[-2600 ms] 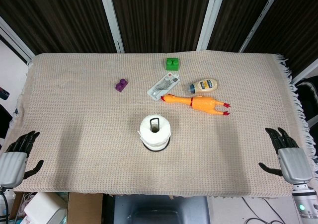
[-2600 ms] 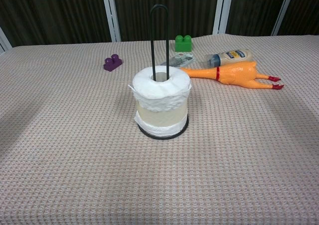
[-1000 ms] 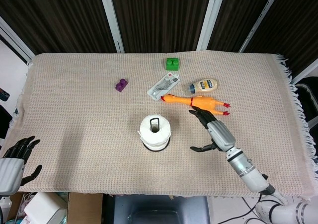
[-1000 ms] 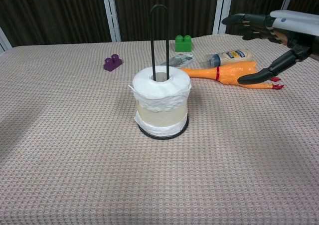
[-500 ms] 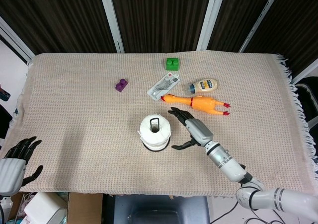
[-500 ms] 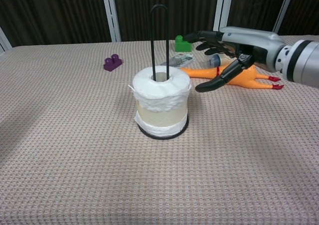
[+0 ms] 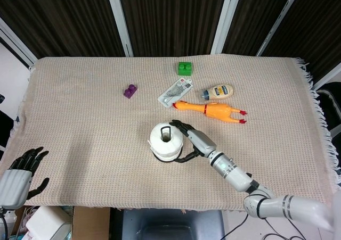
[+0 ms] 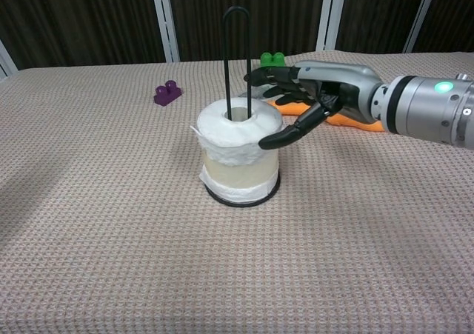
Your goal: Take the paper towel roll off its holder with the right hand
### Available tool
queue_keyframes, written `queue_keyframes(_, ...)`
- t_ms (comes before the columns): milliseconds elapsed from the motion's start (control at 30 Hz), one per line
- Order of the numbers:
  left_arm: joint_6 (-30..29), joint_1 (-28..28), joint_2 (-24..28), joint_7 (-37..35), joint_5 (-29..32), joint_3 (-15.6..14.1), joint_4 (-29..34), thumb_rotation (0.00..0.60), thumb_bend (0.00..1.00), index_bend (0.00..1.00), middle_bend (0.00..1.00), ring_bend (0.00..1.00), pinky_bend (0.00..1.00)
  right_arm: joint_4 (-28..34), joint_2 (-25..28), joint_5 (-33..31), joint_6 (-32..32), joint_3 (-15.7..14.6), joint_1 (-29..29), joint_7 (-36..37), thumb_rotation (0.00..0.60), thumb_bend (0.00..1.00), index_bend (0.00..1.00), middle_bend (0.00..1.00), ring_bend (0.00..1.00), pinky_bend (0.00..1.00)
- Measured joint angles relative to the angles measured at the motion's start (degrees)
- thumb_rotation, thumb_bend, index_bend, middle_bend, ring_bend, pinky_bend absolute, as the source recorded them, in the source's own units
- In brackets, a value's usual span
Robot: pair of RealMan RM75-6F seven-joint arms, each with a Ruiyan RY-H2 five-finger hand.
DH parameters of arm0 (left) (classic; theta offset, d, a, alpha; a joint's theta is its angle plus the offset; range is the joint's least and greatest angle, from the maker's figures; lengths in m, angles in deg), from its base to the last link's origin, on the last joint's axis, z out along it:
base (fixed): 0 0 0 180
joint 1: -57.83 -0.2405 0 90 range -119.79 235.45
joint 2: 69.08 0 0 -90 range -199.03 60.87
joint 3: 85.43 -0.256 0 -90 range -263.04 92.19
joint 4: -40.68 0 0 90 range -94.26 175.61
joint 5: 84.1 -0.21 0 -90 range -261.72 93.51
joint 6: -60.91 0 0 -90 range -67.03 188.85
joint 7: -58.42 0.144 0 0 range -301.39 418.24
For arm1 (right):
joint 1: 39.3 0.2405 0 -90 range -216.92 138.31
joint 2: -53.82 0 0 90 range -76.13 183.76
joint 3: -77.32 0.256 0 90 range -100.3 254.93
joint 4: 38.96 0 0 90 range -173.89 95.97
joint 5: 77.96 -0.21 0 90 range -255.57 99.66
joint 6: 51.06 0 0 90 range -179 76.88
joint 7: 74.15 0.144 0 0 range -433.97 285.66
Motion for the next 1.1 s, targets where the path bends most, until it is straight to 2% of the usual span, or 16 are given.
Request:
queue_keyframes(167,-0.2,0.0,0.1,-0.3,-0.5,-0.2,-0.1,0.6,0.3,0.18,0.12,0.12,0.28,-2.3,-2.5,1.9,1.0,-0.5,0.6,0.2,0.6,0.08,0.0,0.06,0.02,0.13)
queue_keyframes(467,0.1,0.1,0.3,-0.5,-1.2,-0.7,-0.1,0.6,0.3,0.18,0.12,0.12,0.28,-7.6,-8.4,0.8,5.3,-1.6,1.2,-10.1,0.6,0.08,0.0,0.06,0.02,0.13)
queue_keyframes(700,0.1,0.1,0.3,-0.3,-1.6,-0.9,0.0,0.6,0.3,0.18,0.13,0.12,0.28,-10.8,-11.4,-1.2,6.3,-2.3,1.3,-14.2,0.6,0.08,0.0,0.06,0.02,0.13)
queue_keyframes(767,0.2,0.1,0.3,-0.4,-1.6,-0.9,0.0,0.6,0.3,0.18,0.13,0.12,0.28,-11.9,-12.3,-1.5,6.7,-2.4,1.3,-14.8,0.6,0.08,0.0,0.07,0.04,0.16)
queue_keyframes(867,0.2,0.1,0.4,-0.4,-1.6,-0.9,0.0,0.6,0.3,0.18,0.13,0.12,0.28,-13.6,-13.8,-1.1,7.8,-2.5,1.2,-14.7,0.6,0.08,0.1,0.16,0.15,0.28)
queue_keyframes(967,0.2,0.1,0.4,-0.4,-1.7,-1.0,0.0,0.6,0.3,0.18,0.13,0.12,0.28,-15.8,-15.3,0.2,9.4,-2.6,1.0,-13.4,0.6,0.08,0.28,0.27,0.27,0.41)
queue_keyframes(1100,0.2,0.1,0.4,-0.5,-1.8,-1.0,-0.1,0.6,0.3,0.18,0.13,0.12,0.28,-19.5,-17.6,2.5,11.8,-2.7,0.6,-10.5,0.6,0.18,0.5,0.44,0.45,0.59)
